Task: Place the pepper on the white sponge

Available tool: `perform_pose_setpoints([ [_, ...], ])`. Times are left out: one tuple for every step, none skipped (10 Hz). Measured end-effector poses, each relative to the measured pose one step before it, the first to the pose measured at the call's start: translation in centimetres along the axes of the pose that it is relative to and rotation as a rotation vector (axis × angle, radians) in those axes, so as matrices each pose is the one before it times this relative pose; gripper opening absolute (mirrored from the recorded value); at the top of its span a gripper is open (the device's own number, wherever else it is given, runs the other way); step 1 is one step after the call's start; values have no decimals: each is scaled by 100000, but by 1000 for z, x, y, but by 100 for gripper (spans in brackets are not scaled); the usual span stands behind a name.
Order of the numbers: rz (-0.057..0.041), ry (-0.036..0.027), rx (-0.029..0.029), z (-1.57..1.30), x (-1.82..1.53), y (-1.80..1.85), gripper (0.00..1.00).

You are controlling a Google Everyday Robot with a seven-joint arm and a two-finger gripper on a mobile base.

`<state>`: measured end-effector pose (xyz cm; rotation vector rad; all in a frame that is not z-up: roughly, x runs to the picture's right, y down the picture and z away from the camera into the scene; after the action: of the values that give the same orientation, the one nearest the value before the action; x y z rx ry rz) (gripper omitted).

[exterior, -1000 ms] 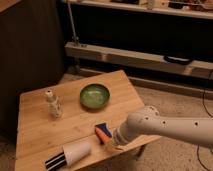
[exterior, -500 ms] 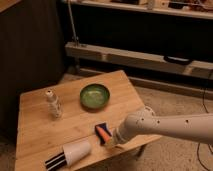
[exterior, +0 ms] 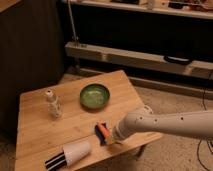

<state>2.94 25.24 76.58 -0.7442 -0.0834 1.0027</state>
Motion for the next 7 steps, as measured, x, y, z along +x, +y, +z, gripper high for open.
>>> perform_pose_setpoints([
  [-454, 84, 54, 334, -235, -5, 12],
  [334, 8, 178, 115, -113, -10, 16],
  [118, -67, 129, 134, -89, 49, 25],
  [7, -388, 435, -62, -145, 14, 35],
  [-117, -548, 230, -47, -172, 114, 47],
  [-262, -391, 66, -27, -138, 112, 57],
  [-210, -346, -148, 17, -117, 133, 68],
])
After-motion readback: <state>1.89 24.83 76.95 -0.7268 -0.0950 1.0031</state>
